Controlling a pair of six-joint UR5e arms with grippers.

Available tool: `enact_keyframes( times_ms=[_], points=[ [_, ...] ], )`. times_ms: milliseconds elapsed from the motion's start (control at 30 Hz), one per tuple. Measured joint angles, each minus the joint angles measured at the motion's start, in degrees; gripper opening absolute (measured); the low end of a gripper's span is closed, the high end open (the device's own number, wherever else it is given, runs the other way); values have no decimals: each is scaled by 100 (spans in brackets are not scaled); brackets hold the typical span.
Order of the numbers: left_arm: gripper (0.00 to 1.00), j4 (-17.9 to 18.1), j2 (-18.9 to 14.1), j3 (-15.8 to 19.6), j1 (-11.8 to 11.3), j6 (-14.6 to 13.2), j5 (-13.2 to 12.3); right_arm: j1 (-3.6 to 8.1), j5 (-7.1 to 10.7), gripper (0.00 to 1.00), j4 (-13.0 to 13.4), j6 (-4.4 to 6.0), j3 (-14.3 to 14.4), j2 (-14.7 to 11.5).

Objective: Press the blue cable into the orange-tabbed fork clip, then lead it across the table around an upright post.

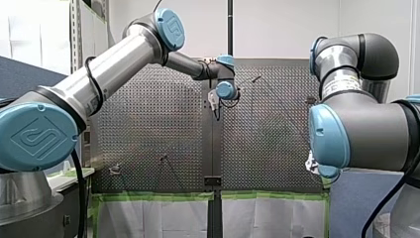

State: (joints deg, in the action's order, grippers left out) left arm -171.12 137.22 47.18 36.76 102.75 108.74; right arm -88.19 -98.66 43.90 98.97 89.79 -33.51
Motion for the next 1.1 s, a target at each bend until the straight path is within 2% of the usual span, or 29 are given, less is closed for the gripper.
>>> enact_keyframes(
  times_ms=[200,433,500,633,867,1100],
  points=[
    [100,-1,0,1,0,-3,4,47,133,0,295,29,-58,294],
    [100,-68,0,3,-5,-51,2,59,323,0,497,44,-320,626],
    [100,-101,0,2,-11,-77,2,60,398,0,569,31,-379,708],
    [100,-140,0,2,-21,-112,2,60,605,0,763,-64,-450,867],
    [100,-153,0,5,-31,-123,2,53,945,0,944,-162,-465,914],
    [100,-222,0,9,-36,-120,6,37,1284,0,949,-180,-468,917]
  ],
)
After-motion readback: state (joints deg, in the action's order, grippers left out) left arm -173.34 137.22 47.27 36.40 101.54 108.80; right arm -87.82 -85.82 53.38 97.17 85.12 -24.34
